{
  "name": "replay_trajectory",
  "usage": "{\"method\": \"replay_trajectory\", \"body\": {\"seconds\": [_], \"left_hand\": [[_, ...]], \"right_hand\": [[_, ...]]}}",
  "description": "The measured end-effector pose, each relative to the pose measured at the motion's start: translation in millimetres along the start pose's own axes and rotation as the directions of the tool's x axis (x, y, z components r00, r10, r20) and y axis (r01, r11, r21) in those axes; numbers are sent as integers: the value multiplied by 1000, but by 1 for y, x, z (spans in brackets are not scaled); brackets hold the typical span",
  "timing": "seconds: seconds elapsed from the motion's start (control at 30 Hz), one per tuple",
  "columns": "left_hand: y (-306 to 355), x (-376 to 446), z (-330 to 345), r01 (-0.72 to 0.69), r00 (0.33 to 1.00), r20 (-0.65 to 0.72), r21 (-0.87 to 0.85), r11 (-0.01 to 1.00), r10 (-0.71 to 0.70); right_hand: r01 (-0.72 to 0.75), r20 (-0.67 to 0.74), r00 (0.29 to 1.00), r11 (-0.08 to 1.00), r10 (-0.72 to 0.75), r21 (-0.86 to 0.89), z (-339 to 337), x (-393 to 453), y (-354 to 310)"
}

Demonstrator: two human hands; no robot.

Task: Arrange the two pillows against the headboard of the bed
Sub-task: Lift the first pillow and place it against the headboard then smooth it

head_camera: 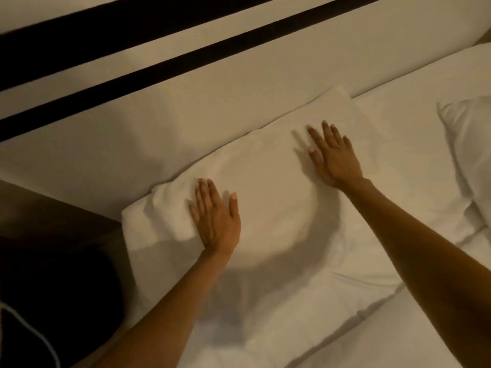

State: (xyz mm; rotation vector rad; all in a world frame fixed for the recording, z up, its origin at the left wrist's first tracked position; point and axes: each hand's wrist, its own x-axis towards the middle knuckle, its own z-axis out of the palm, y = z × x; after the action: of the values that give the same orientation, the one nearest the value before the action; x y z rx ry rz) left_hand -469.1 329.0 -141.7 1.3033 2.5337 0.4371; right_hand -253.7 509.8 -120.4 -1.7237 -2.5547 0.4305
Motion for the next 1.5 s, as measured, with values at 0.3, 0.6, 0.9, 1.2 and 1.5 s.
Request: {"method": "replay_trajectory", "body": {"seconds": [0.3, 0.6, 0.9, 1.2, 1.5], "left_hand": [[8, -87, 53, -348, 928, 181, 104, 932, 326], [-74, -116, 42, -361, 926, 186, 185, 914, 328], [7, -118, 39, -414, 909, 28, -40, 910, 415], [15, -70, 73, -342, 936, 127, 123, 931, 327], [-77, -105, 51, -258, 956, 191, 198, 945, 221]], "right_hand": [[56, 75, 995, 998, -59, 34, 59, -71, -11], [-409, 20, 912, 912, 410, -26, 44, -81, 113], [-78, -57, 995, 997, 78, -2, 13, -62, 45], [60, 42, 997, 998, -60, 7, 69, -54, 19], [-403, 124, 908, 915, 400, -6, 40, -39, 99]]}}
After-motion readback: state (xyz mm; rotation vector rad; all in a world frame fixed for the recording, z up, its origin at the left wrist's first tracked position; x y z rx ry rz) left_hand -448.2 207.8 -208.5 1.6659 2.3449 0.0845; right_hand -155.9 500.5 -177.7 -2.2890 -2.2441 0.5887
